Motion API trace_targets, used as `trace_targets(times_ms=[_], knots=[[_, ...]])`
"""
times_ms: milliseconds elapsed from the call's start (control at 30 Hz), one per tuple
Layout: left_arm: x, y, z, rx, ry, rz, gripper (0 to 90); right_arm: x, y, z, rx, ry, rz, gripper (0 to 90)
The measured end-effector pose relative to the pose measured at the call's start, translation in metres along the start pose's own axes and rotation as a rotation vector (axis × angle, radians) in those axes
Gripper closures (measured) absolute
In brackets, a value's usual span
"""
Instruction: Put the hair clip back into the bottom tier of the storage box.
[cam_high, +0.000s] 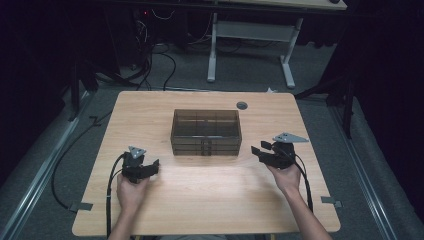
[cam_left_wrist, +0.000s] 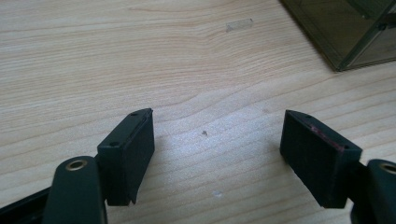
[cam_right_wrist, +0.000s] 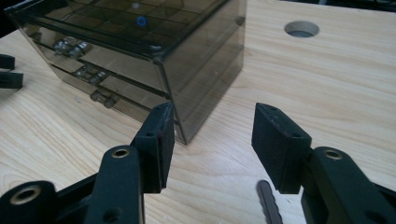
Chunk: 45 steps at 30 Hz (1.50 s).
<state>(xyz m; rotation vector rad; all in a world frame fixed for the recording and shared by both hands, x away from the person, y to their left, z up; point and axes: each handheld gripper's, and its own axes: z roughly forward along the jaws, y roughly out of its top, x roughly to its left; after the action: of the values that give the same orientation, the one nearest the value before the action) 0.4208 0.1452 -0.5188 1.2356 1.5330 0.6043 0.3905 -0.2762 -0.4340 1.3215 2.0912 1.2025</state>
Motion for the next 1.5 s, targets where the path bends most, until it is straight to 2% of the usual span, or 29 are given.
trace_targets(times_ms=[200, 700, 900, 1067, 1167, 1233, 1333, 1500], knots=[[0.000, 0.000, 0.000, -0.001, 0.001, -0.001, 26.7, 0.012, 0.007, 0.004, -0.023, 0.005, -0.054, 45.4], [0.001, 0.001, -0.001, -0.002, 0.000, -0.015, 28.0, 0.028, 0.032, 0.014, -0.053, 0.066, -0.061, 48.5], [0.001, 0.001, 0.000, -0.004, 0.003, -0.006, 28.0, 0.036, 0.041, 0.020, -0.021, 0.067, -0.097, 51.4], [0.001, 0.001, -0.001, -0.001, 0.001, -0.008, 27.9, 0.041, 0.044, 0.029, 0.006, 0.068, -0.104, 53.5], [0.000, 0.000, 0.000, -0.007, 0.004, -0.009, 28.1, 0.052, 0.053, 0.030, -0.024, 0.061, -0.149, 57.4], [0.000, 0.000, 0.000, -0.007, 0.004, -0.008, 28.2, 0.054, 0.055, 0.031, -0.033, 0.061, -0.156, 58.3], [0.000, 0.000, 0.000, -0.007, 0.004, -0.009, 28.1, 0.060, 0.061, 0.037, -0.035, 0.078, -0.180, 60.2], [0.000, 0.000, 0.000, -0.007, 0.004, -0.009, 28.2, 0.062, 0.070, 0.057, 0.033, 0.126, -0.194, 61.5]])
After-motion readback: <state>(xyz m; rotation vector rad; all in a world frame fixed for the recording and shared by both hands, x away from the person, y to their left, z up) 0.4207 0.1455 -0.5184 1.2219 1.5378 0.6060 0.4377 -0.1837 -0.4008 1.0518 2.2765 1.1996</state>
